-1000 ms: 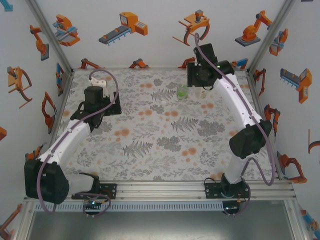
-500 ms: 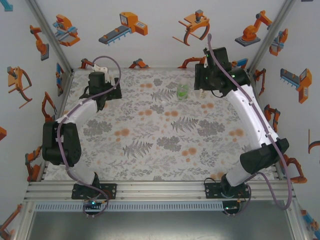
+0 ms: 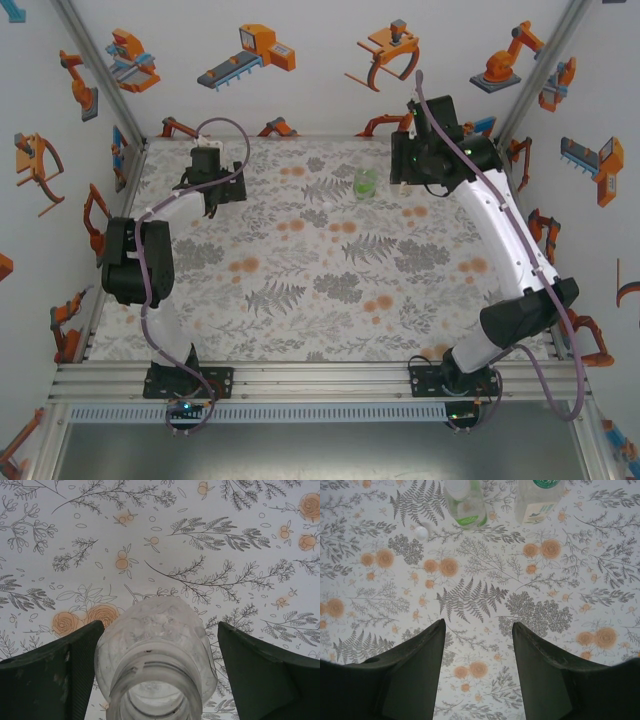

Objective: Screw on the bottle caps

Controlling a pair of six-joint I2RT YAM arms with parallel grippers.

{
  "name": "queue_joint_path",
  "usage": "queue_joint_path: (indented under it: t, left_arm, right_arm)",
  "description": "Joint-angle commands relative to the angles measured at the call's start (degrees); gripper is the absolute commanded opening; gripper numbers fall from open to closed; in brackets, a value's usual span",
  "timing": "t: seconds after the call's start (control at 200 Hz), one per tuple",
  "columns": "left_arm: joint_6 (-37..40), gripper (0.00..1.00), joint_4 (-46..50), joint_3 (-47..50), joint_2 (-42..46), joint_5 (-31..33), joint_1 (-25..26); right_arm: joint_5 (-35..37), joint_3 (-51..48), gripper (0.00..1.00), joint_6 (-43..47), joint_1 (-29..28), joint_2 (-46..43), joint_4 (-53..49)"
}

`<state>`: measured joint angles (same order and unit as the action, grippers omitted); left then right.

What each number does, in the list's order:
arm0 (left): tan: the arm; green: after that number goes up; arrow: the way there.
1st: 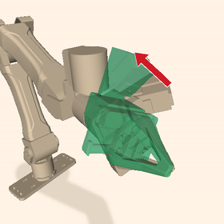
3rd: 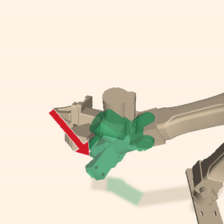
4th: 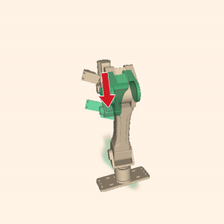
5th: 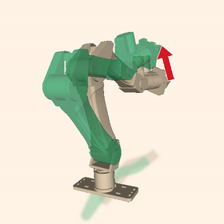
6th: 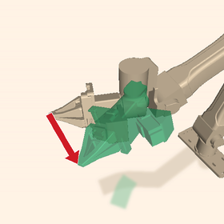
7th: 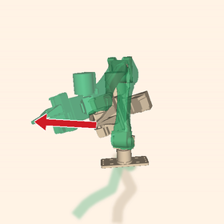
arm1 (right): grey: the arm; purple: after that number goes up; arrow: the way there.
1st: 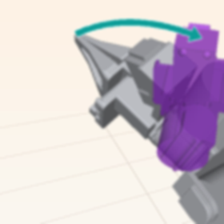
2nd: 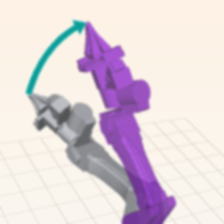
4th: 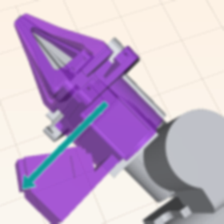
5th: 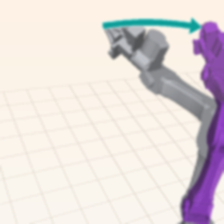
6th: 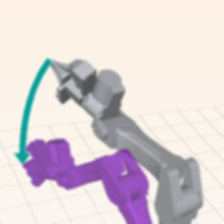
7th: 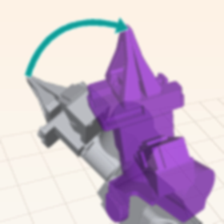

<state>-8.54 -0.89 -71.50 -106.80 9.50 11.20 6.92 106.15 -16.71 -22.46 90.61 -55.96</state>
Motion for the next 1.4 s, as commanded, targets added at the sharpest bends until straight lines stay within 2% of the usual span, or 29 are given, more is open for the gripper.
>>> queue_joint_path:
  t: [0.0, 0.235, 0.471, 0.676, 0.841, 1.061, 1.207, 1.397]
  left_arm:
    - [-0.62, 0.79, -2.24, -0.16, 0.60, 0.42, -0.22]
    - [0.77, 0.64, -2.38, -0.02, 0.78, -0.41, -0.22]
    - [3.71, 0.54, -0.78, 0.14, 3.63, -2.66, 0.27]
    - [7.46, 0.51, 2.48, 0.39, 8.56, -11.18, 1.17]
    - [9.77, 0.50, 8.59, -0.77, 13.76, -20.36, 2.54]
    - [10.55, 0.49, 14.82, -3.44, 19.40, -37.92, 4.94]
    - [10.71, 0.49, 17.07, -5.37, 22.68, -47.58, 7.95]
    - [11.66, 0.49, 18.53, -7.06, 27.13, -57.32, 12.81]
  right_arm:
    - [0.12, 1.52, 0.53, -0.83, 0.16, -2.71, -1.43]
    - [0.03, 1.61, 0.53, -0.89, 0.21, -3.33, -1.98]
    - [-0.13, 2.46, 0.53, -0.43, 0.22, -4.08, -2.07]
    - [-4.72, -0.06, 0.54, 0.80, 0.20, -6.36, 0.25]
    - [-13.92, -7.87, 0.54, 4.58, 0.22, -11.21, 9.42]
    - [-36.77, -25.27, 0.54, 11.43, 0.10, -20.76, 30.89]
    - [-48.56, -31.77, 0.54, 9.61, 0.05, -22.33, 40.89]
    - [-58.89, -38.46, 0.60, 4.74, -0.29, -22.51, 54.82]
